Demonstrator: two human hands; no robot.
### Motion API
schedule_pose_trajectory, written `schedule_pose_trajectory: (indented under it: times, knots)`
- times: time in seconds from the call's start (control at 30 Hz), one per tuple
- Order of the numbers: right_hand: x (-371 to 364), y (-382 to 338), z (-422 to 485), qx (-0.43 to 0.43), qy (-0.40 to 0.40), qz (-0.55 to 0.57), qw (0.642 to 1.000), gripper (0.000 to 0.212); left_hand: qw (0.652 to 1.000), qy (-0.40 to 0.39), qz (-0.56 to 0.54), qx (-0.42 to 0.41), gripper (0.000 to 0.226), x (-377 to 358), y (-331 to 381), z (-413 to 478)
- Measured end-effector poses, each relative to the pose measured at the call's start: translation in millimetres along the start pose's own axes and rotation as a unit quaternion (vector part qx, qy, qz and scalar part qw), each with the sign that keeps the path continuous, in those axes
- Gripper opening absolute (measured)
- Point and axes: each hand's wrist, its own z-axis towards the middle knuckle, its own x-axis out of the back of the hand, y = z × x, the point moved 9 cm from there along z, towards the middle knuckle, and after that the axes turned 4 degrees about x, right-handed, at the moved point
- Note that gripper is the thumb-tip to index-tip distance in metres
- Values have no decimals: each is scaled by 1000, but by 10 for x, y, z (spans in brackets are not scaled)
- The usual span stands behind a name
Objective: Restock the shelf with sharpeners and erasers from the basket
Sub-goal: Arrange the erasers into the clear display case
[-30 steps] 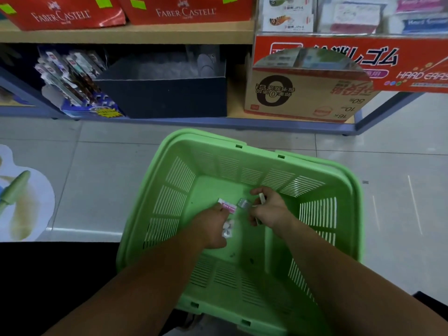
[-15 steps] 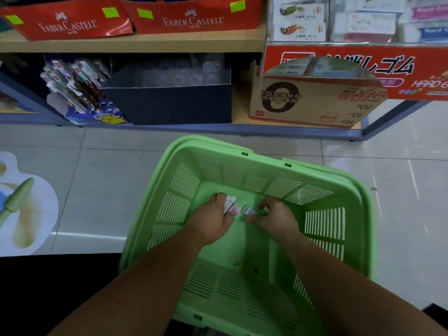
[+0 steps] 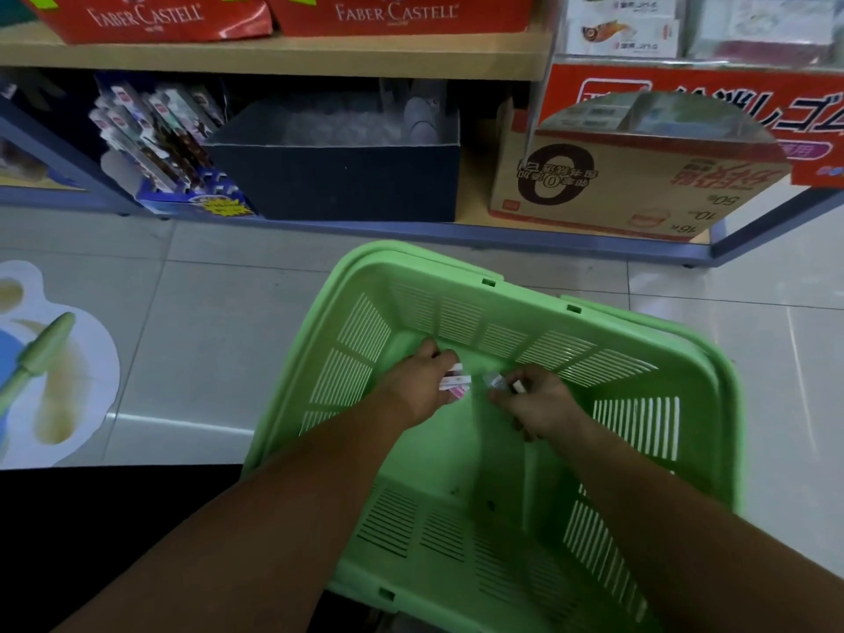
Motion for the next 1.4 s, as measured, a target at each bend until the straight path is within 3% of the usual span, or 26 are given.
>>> schedule_pose_trajectory:
  times: [0.17,0.3,0.47,0.63,0.73,0.93,1.1,1.4]
  knots:
    - [-28,-183,-179,-7,-48,-18,999,23,997,-9,-58,51,45,49,-12,-132]
    - [43,-418,-375,14,-66,-12,998,22,983,-47,-156,82,32,229,89,-312]
    - [62,-925,-680,59,-133,-56,988,16,971,-77,-220,61,26,687,453,-593]
    - [298,-1448,-1050,88,-199,-126,968,32,965,-68,-250,23,22,1244,829,-931]
    - [532,-1900,-1418,118,-201,-134,963,28,961,-52,-271,-15,23,1705,1115,-1175]
    - [1025,-2767,-2137,231,-180,-45,955,37,931,-16,-349,-103,20,2742,1778,-1661]
    - [1255,-3093,-2364,308,-151,116,932,30,875,-19,-463,-138,25,3085,2115,-1811]
    - [1544,-3191,-2241,328,-121,150,925,29,889,-51,-440,-116,23,3292,2262,-1480]
